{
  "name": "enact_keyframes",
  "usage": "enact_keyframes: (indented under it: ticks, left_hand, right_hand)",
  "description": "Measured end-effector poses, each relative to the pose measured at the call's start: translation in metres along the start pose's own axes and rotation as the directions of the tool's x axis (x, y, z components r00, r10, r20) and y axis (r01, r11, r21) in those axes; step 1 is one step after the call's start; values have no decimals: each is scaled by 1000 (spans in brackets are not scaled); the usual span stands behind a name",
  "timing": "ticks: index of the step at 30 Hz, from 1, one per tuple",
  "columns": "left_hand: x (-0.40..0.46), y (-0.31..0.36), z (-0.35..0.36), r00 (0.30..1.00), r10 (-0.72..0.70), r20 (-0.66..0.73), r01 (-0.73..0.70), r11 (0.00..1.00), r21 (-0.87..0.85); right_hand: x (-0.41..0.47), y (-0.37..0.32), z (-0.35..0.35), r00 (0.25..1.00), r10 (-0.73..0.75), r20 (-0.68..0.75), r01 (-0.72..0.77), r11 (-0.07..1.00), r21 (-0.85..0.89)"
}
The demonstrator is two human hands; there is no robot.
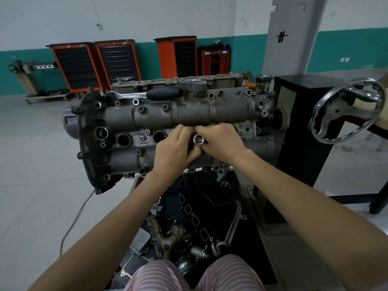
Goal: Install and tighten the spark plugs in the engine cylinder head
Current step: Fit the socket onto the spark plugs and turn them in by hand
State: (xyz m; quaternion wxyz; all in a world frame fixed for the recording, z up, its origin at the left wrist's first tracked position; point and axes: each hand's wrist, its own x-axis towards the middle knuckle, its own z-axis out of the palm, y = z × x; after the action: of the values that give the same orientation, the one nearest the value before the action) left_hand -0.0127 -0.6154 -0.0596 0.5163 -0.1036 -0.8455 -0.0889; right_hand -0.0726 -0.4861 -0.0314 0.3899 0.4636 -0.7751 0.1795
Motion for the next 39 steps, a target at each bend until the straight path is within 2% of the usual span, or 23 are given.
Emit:
enact_keyframes:
  ticks: [4,8,11,13,15,17,20,22,25,27,28,29,30,31,32,33,34,35,36,38,39]
  left_hand:
    - [-15,18,5,984,-156,-89,131,962,-239]
    - [-12,36,0,928,-354,-112,273,855,-440]
    - [-7,35,-7,929,-344,-136,264,874,-407]
    - [-7,32,-13,942,-320,-98,262,888,-378]
    - [-10,33,-17,945,-326,-33,283,863,-419]
    - [-12,40,-20,936,-347,59,326,794,-513]
    - [-13,54,-23,923,-372,98,345,688,-639]
    - [-16,59,-22,908,-399,126,364,606,-707]
    - [-21,65,-25,870,-418,261,431,391,-813]
    - [-20,76,-28,856,-426,293,436,289,-853]
    - [-17,81,-29,847,-440,297,440,269,-857]
    - [-13,83,-29,835,-460,301,449,255,-856]
    - [-7,83,-30,822,-472,318,458,219,-862]
    - [-1,80,-31,804,-473,359,473,146,-869]
    - [6,75,-31,792,-452,411,489,66,-870]
    - [11,68,-31,783,-430,449,512,36,-858]
    - [15,63,-31,781,-405,476,539,50,-841]
    - [18,59,-30,782,-394,483,557,96,-825]
    - [22,58,-30,790,-378,483,563,135,-815]
    - [25,58,-31,803,-345,487,564,173,-808]
    - [25,58,-31,808,-327,491,564,187,-804]
  right_hand:
    - [-1,2,1,1000,-12,4,12,1000,0]
    - [-3,1,0,1000,5,14,-5,1000,20]
    - [-4,-2,-2,999,20,27,-22,997,76]
    - [-7,-3,-2,998,57,24,-60,988,142]
    - [-14,-6,0,996,89,9,-89,968,237]
    - [-22,-15,2,985,173,3,-158,895,416]
    - [-31,-37,3,953,301,17,-231,692,684]
    - [-34,-50,4,925,379,38,-263,564,783]
    - [-37,-60,0,863,490,126,-327,349,878]
    - [-32,-71,-3,820,536,201,-378,242,894]
    - [-34,-75,-2,836,518,180,-371,292,882]
    - [-36,-81,-3,864,496,84,-304,381,873]
    - [-38,-83,-10,809,588,16,-293,379,878]
    - [-42,-91,-14,771,633,68,-280,241,929]
    - [-48,-95,-14,774,624,109,-352,281,893]
    - [-52,-100,-9,797,582,161,-395,302,868]
    - [-57,-103,3,807,553,207,-382,221,897]
    - [-58,-104,6,782,566,262,-366,76,928]
    - [-58,-104,4,763,573,300,-367,1,930]
    - [-56,-105,6,734,616,284,-371,14,928]
    - [-54,-104,6,715,656,244,-369,56,928]
